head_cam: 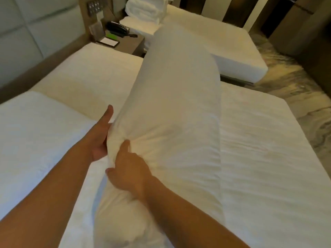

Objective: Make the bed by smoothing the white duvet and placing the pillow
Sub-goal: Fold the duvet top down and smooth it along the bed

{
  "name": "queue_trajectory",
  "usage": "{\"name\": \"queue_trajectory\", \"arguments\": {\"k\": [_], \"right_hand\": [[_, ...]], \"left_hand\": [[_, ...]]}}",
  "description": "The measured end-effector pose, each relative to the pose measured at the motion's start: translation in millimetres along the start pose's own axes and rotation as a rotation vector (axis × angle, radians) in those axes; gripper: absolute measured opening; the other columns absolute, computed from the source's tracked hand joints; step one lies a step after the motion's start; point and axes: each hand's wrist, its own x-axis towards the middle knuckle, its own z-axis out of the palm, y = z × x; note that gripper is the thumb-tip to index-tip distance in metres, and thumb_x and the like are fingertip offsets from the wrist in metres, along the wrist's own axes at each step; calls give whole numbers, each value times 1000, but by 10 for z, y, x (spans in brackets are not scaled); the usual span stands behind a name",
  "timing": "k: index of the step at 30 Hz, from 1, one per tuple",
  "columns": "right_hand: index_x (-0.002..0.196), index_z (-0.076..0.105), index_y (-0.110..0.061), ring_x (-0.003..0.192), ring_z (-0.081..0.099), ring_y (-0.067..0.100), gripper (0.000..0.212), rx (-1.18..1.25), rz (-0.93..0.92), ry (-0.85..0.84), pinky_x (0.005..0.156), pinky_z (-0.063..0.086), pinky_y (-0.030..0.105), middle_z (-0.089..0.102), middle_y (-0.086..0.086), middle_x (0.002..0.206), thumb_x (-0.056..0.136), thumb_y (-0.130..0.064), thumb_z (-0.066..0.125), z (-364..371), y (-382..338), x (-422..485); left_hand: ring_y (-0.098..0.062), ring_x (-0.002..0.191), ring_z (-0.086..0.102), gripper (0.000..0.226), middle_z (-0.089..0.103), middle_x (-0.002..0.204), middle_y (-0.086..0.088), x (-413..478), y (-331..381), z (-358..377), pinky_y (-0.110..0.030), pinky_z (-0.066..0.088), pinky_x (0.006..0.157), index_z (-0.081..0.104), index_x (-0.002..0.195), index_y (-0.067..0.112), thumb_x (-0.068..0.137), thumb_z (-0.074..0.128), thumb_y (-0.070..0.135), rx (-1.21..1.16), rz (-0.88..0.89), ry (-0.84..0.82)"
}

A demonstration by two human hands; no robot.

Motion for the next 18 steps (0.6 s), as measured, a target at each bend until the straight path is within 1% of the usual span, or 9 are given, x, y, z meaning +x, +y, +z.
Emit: {"name": "queue_trajectory", "arguments": {"k": [2, 5, 7, 8, 11, 12, 14, 16, 18], "right_hand": [[165, -6, -8, 131, 56, 38, 91, 41, 42, 108, 110, 41, 43, 58, 18, 145, 104, -34, 55, 393, -130, 216], [160, 26, -13, 122, 64, 34, 66, 130, -4, 211, 104, 48, 41, 66, 12, 133, 102, -25, 53, 845, -229, 373], [134, 58, -3, 111, 66, 37, 42, 137, -85, 252, 98, 53, 45, 69, 18, 118, 95, -18, 49, 1041, -182, 390], [119, 64, 2, 105, 66, 39, 39, 138, -125, 271, 95, 53, 48, 69, 22, 111, 90, -16, 47, 1099, -123, 358], [115, 70, -1, 111, 63, 33, 38, 182, -211, 207, 101, 49, 39, 68, 18, 116, 86, -5, 46, 1129, 150, 142], [118, 71, -5, 115, 62, 28, 38, 196, -216, 197, 103, 48, 37, 69, 13, 121, 89, -4, 46, 1091, 240, 19], [121, 74, -15, 118, 65, 21, 38, 238, -248, 265, 104, 50, 39, 71, 3, 127, 95, -18, 47, 1069, 479, -197], [125, 74, -22, 126, 63, 19, 47, 55, -242, 418, 108, 47, 41, 70, -2, 135, 95, -33, 41, 1076, 702, -373], [138, 66, -25, 143, 49, 18, 60, -128, -120, 475, 114, 35, 40, 58, -2, 151, 93, -43, 30, 1039, 892, -526]], "left_hand": [[-32, 99, 74, 80, 79, 110, -6, -35, -32, -294, -47, 55, 96, 75, 120, 21, 73, 61, 84, 104, 2, 53], [-20, 76, 67, 75, 74, 90, -1, -32, -347, -541, -32, 56, 72, 65, 128, 17, 76, 73, 71, 288, -6, 147], [-20, 89, 72, 87, 73, 107, -1, -5, -604, -605, -38, 60, 80, 53, 139, 20, 73, 71, 74, 348, -23, 194], [-24, 95, 73, 87, 72, 113, -3, -6, -720, -616, -41, 60, 83, 50, 140, 22, 73, 68, 75, 354, -29, 213], [-32, 96, 69, 81, 68, 118, -13, -69, -992, -533, -38, 58, 70, 47, 138, 13, 83, 64, 70, 423, -99, 312], [-35, 104, 67, 84, 65, 126, -15, -94, -1073, -461, -40, 58, 77, 44, 141, 9, 85, 64, 69, 442, -111, 349], [-39, 120, 60, 86, 56, 140, -19, -168, -1187, -262, -43, 53, 95, 36, 146, 4, 89, 62, 64, 511, -80, 416], [-41, 123, 58, 78, 56, 141, -21, -216, -1269, -98, -43, 49, 96, 37, 143, 3, 94, 57, 61, 605, -22, 490], [-41, 120, 60, 71, 60, 136, -21, -230, -1303, 18, -44, 49, 92, 39, 139, 5, 97, 52, 61, 669, 9, 538]]}}
